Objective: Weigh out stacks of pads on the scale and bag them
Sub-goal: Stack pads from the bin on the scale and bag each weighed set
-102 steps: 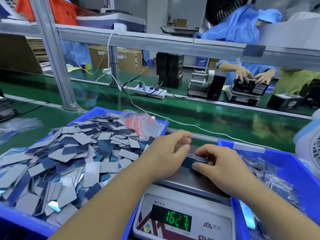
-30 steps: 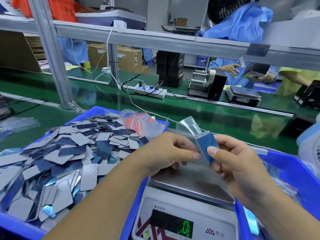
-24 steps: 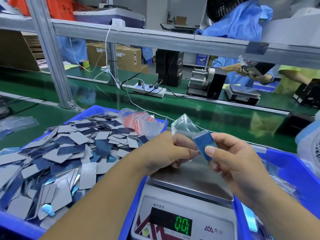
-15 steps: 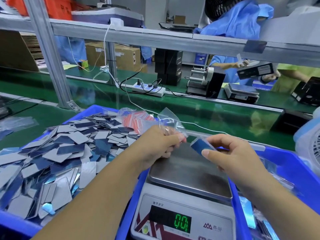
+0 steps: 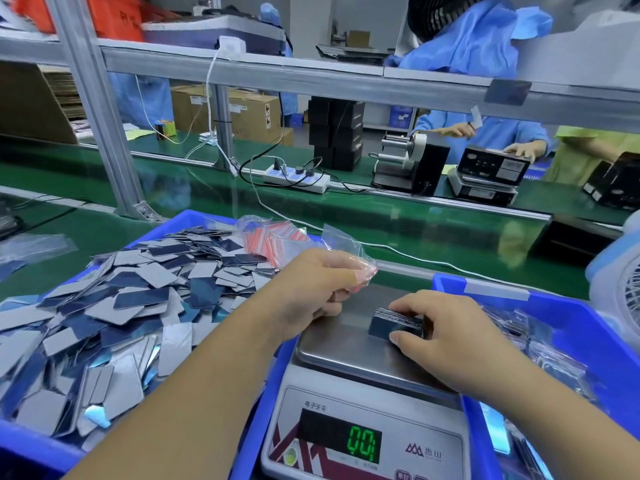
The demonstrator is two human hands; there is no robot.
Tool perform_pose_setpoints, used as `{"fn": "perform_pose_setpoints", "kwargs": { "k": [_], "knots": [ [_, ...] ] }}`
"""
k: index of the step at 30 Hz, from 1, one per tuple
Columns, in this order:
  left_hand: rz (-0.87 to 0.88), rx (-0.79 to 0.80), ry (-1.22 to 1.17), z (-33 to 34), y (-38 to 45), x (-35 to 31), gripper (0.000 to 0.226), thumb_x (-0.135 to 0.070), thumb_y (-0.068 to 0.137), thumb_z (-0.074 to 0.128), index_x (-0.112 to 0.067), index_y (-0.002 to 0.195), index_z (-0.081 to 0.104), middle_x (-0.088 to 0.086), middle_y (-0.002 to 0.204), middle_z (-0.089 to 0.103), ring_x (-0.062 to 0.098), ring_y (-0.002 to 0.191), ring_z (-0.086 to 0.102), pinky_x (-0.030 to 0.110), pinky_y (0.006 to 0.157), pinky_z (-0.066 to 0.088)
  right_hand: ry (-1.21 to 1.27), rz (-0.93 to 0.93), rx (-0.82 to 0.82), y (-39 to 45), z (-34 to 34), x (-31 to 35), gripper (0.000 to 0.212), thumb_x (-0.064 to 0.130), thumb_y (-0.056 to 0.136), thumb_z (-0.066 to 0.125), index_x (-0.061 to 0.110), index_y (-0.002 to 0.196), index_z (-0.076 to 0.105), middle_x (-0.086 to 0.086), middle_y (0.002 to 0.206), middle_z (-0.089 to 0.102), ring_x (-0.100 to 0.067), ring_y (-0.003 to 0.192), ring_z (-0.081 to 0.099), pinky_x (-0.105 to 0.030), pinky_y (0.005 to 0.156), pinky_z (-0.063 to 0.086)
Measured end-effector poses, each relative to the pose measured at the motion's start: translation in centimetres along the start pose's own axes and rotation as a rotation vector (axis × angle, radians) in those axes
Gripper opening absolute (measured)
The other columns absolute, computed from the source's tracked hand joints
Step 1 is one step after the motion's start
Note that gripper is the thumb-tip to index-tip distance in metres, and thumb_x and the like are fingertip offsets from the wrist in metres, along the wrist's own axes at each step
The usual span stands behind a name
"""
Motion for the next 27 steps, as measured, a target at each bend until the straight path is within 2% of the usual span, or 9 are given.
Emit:
{"fn": "perform_pose_setpoints", "kwargs": {
  "k": [5,8,10,12,14,16,18,22,27],
  "knots": [
    [0.019,-0.06,0.072,-0.3,0.0,-0.2,0.037,-0.017,0.094,0.067,-0.021,0.057,0.062,-0.006,0.053,0.048,0.009,0.046,0.026,0.02,0.042,0.019,-0.031,-0.001,0.018,0.0,0.0,-0.1,0.025,0.034,0.083,0.07,0.038,0.108,0.07,0.023,0.101,0.068,0.001,0.093,0.057,-0.01,0.079,0.04],
    [0.032,-0.187,0.083,-1.5,0.1,-0.3,0.052,-0.034,0.09,0.071,-0.023,0.044,0.051,-0.003,0.049,0.035,0.012,0.043,0.021,0.021,0.041,0.018,0.054,0.034,-0.014,-0.1,-0.3,-0.2,0.018,0.03,0.081,0.074,0.042,0.094,0.071,0.028,0.088,0.066,0.006,0.086,0.057,-0.003,0.071,0.038],
    [0.044,-0.203,0.053,-1.7,0.1,-0.5,0.054,-0.042,0.086,0.073,-0.022,0.042,0.049,-0.003,0.049,0.035,0.011,0.041,0.021,0.019,0.04,0.02,0.197,0.059,-0.042,-0.2,-0.6,-0.4,0.022,0.025,0.079,0.076,0.045,0.08,0.067,0.032,0.077,0.065,0.009,0.076,0.058,-0.004,0.066,0.039],
    [0.059,-0.154,-0.001,-1.2,0.1,-0.8,0.049,-0.047,0.083,0.074,-0.02,0.048,0.053,-0.001,0.053,0.038,0.01,0.042,0.021,0.019,0.039,0.019,0.392,0.089,-0.072,-0.2,-0.8,-0.5,0.018,0.026,0.077,0.078,0.042,0.081,0.072,0.025,0.073,0.067,0.001,0.064,0.058,-0.01,0.06,0.041],
    [0.05,-0.101,-0.04,-0.7,0.1,-0.8,0.045,-0.049,0.082,0.072,-0.007,0.074,0.058,-0.003,0.055,0.037,0.01,0.044,0.019,0.019,0.038,0.019,0.684,0.117,-0.095,-0.2,-0.7,-0.4,0.02,0.03,0.072,0.078,0.036,0.09,0.075,0.012,0.074,0.07,-0.003,0.057,0.054,-0.017,0.058,0.04],
    [0.03,-0.075,-0.057,-0.3,0.1,-0.7,0.048,-0.052,0.08,0.072,-0.007,0.092,0.061,-0.004,0.057,0.037,0.01,0.046,0.02,0.019,0.039,0.019,0.904,0.128,-0.119,-0.2,-0.6,-0.4,0.026,0.028,0.069,0.072,0.03,0.095,0.075,0.005,0.074,0.07,-0.004,0.051,0.048,-0.018,0.05,0.037],
    [0.021,-0.066,-0.059,0.1,0.0,-0.6,0.051,-0.053,0.077,0.073,-0.006,0.092,0.062,-0.001,0.062,0.043,0.009,0.047,0.023,0.02,0.041,0.019,1.014,0.125,-0.132,-0.2,-0.6,-0.4,0.027,0.024,0.07,0.071,0.025,0.096,0.075,0.003,0.074,0.068,-0.008,0.049,0.042,-0.018,0.046,0.035],
    [0.01,-0.051,-0.082,0.6,-0.1,-0.5,0.044,-0.053,0.075,0.072,-0.013,0.088,0.061,-0.001,0.067,0.053,0.009,0.048,0.03,0.022,0.046,0.02,1.183,0.094,-0.11,-0.2,-0.3,-0.4,0.024,0.015,0.073,0.069,0.02,0.095,0.076,-0.003,0.077,0.064,-0.016,0.053,0.038,-0.024,0.049,0.032],
    [0.078,0.012,-0.08,1.6,-0.5,-1.2,0.033,-0.05,0.081,0.066,-0.018,0.078,0.057,-0.007,0.059,0.053,0.007,0.046,0.031,0.02,0.045,0.02,1.131,0.127,-0.146,-0.2,-0.3,-0.6,0.022,0.019,0.073,0.071,0.023,0.095,0.075,-0.002,0.074,0.065,-0.017,0.048,0.038,-0.022,0.046,0.034]
  ]
}}
Point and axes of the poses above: each hand's wrist, its own y-axis towards the middle knuckle, its own z-axis out of the palm, x = y × z, the point moved 9 cm from there along y, towards the middle knuckle
